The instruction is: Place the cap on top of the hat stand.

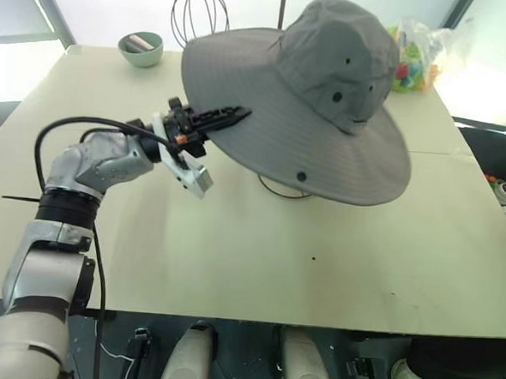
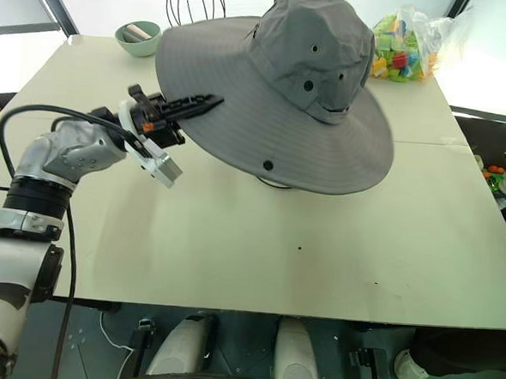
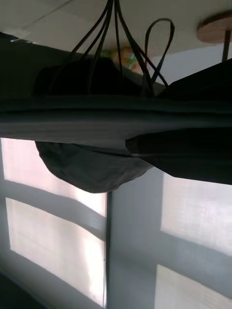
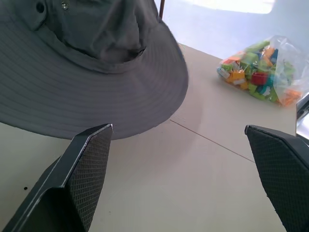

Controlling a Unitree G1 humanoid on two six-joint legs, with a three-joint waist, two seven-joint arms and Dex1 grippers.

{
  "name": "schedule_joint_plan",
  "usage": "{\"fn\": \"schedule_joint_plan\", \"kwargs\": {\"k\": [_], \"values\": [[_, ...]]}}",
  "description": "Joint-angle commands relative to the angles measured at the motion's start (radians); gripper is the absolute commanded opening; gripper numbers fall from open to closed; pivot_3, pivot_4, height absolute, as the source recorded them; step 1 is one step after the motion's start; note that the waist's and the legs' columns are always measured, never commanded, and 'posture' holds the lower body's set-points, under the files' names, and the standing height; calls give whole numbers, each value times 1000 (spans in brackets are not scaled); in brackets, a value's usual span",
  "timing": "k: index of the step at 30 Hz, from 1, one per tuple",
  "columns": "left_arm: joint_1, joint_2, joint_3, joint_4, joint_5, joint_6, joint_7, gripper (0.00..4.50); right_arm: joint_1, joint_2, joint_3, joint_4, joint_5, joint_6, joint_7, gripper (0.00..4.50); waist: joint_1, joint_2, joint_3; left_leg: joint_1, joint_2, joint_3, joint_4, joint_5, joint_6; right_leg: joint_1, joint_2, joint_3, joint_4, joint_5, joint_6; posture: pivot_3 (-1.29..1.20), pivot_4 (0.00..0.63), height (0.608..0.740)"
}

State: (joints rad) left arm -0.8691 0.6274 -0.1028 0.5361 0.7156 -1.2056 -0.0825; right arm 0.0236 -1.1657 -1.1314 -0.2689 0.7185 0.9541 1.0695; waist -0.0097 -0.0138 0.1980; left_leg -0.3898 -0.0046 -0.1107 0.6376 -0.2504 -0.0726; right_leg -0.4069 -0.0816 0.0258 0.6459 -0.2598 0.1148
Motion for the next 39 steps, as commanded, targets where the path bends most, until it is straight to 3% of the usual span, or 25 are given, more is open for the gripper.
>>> {"fn": "schedule_joint_plan", "kwargs": {"k": [1,15,19,24,30,39], "values": [[4,-4,-27,43,22,30,54,49,-16,-25,-27,-20,9,-7,-1,4500,0,0,0,0,0,0,0,0,0,0,0,0,0,0,0,0,150,740],[-1,21,-109,61,-25,60,59,49,-87,-68,85,47,4,-62,18,4500,-2,0,0,0,0,0,0,0,0,0,0,0,0,0,0,0,150,740],[11,34,-126,72,-55,55,30,1836,-111,-64,129,60,-1,-89,16,4500,-3,0,0,0,0,0,0,0,0,0,0,0,0,0,0,0,150,740],[34,49,-126,51,-97,52,-6,4478,-125,-60,166,72,-6,-112,21,4500,-2,0,0,0,0,0,0,0,0,0,0,0,1,0,0,0,150,740],[75,86,-99,11,-139,78,-41,4478,-156,-71,220,111,-16,-144,29,4500,-4,0,0,0,0,0,0,0,0,0,0,0,1,0,0,0,150,740],[243,222,-15,-101,-132,113,-12,4478,-252,-93,359,218,-35,-224,50,4500,-9,1,0,1,0,0,-1,0,0,-1,0,0,1,0,0,0,150,740]]}}
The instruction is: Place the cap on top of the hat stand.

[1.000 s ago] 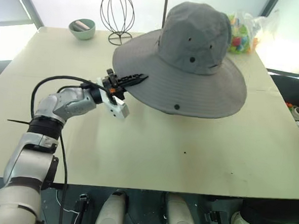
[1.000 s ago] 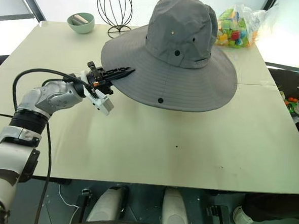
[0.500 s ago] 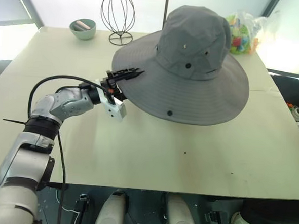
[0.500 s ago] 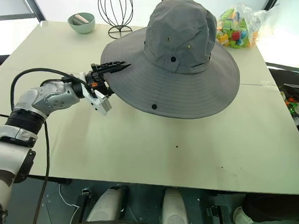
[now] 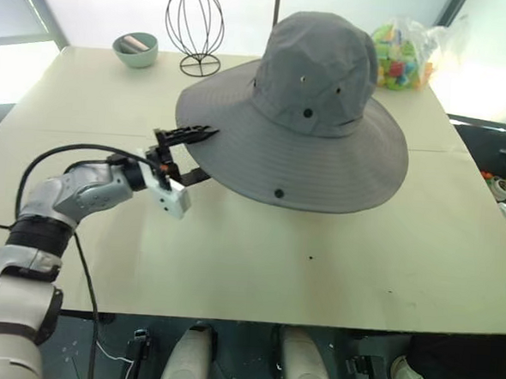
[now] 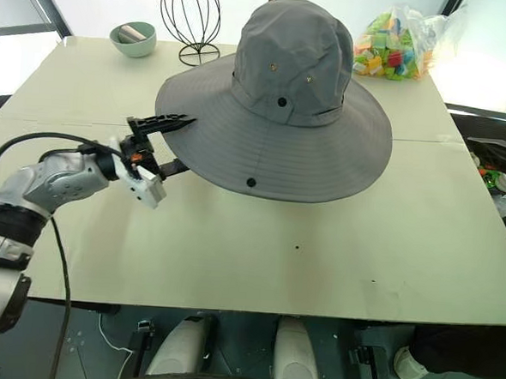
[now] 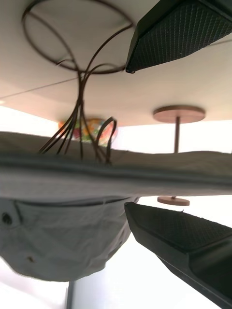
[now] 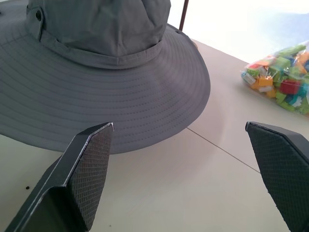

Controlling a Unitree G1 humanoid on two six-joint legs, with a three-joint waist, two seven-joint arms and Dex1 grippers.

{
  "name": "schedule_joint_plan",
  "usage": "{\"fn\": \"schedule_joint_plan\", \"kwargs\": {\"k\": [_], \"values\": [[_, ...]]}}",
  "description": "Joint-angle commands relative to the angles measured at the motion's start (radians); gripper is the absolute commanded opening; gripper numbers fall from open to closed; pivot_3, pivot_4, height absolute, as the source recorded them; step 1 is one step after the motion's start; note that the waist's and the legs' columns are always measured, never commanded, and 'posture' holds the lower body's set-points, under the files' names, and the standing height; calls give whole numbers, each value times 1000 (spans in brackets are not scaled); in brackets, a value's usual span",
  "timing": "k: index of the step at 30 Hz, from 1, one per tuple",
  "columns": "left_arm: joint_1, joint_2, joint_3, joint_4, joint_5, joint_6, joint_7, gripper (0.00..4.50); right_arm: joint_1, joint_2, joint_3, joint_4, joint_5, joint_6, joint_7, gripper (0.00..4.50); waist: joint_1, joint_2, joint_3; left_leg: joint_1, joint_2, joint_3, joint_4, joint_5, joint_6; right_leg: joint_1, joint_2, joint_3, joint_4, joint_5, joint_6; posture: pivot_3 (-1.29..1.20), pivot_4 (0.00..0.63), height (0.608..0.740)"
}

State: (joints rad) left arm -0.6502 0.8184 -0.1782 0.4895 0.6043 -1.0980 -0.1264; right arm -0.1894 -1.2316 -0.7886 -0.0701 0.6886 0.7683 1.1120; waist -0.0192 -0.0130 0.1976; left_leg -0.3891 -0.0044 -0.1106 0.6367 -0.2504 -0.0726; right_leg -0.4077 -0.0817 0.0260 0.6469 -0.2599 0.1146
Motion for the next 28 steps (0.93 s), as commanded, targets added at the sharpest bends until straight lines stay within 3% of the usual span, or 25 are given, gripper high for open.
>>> {"fn": "schedule_joint_plan", "kwargs": {"k": [1,4,6,8,13,16,20,24,28], "values": [[46,38,78,-68,-28,17,39,4478,-54,-28,37,32,-7,-49,9,4500,2,0,0,0,0,0,0,0,0,0,0,0,0,0,0,0,150,740],[109,73,110,-104,-46,37,30,4478,-98,-30,91,69,-16,-74,16,4500,5,0,0,0,0,0,0,0,0,0,0,0,0,0,0,0,150,740],[164,100,133,-128,-153,80,-22,4478,-117,-33,117,93,-23,-92,31,4500,3,1,0,0,0,0,0,0,0,0,0,0,0,0,0,0,150,740],[233,130,156,-163,-369,225,-153,4478,-135,-41,143,130,-35,-112,51,4500,2,1,0,0,0,0,0,0,0,0,0,0,0,0,0,0,150,740],[336,211,289,-233,-745,593,-421,4478,-167,-72,195,232,-74,-150,103,4500,-1,3,1,0,0,0,-1,0,0,-1,0,0,1,0,-1,0,150,740],[398,306,428,-251,-1069,957,-716,4478,-194,-91,234,297,-96,-179,136,4500,-4,3,1,0,0,0,-1,0,0,-1,0,0,0,0,-1,0,150,740],[303,404,514,-198,-1321,1420,-945,4478,-247,-98,294,337,-112,-199,167,4500,-12,5,2,0,0,1,-3,0,0,-2,0,0,1,-1,-1,0,150,740],[204,463,553,-206,-1449,1640,-1131,4478,-306,-92,346,362,-126,-213,187,4500,-22,5,2,0,0,1,-3,0,0,-1,0,0,1,-1,-1,0,150,740],[9,432,521,-215,-1475,1729,-1118,4478,-378,-65,398,347,-122,-214,180,4500,-27,6,2,0,1,1,-5,0,0,-3,0,0,1,-1,-1,0,150,740]]}}
